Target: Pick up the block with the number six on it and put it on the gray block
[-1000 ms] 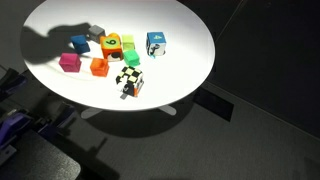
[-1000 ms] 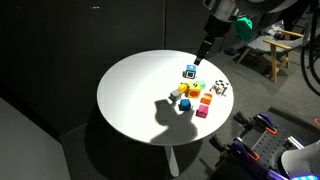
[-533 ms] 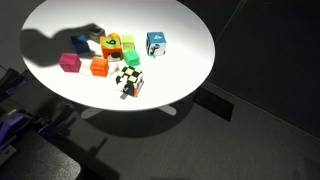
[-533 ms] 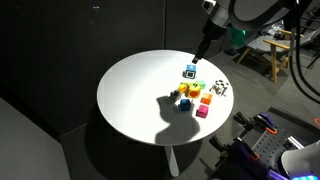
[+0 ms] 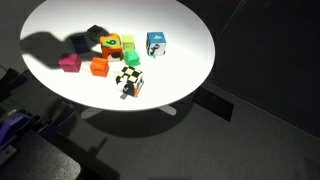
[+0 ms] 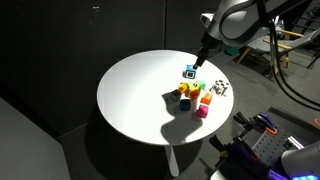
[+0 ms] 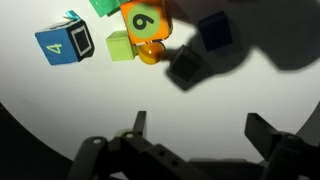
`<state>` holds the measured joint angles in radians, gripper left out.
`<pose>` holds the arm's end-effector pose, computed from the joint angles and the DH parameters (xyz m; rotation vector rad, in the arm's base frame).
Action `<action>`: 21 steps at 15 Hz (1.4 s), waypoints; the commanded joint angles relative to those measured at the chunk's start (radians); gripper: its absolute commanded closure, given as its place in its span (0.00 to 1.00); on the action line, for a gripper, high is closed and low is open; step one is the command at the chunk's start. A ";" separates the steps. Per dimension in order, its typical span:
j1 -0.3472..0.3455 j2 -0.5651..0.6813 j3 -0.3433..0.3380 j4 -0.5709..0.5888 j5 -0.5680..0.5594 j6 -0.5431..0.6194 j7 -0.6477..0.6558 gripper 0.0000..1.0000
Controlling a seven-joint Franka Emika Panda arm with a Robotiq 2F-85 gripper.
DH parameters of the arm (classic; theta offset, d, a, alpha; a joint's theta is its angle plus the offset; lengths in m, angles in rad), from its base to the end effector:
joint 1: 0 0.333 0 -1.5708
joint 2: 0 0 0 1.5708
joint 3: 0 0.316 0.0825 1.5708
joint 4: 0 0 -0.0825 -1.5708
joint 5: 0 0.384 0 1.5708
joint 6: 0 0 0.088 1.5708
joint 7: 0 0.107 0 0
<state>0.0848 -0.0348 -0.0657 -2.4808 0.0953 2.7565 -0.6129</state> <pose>0.4972 0.0056 0.3346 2.9481 0.8301 0.4810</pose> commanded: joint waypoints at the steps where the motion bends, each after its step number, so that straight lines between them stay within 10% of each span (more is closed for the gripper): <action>1: -0.032 0.055 0.013 0.041 0.051 -0.016 -0.081 0.00; 21: -0.203 0.377 0.117 0.273 0.038 -0.050 -0.121 0.00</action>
<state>-0.0810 0.2934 0.0320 -2.2644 0.1685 2.7189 -0.7206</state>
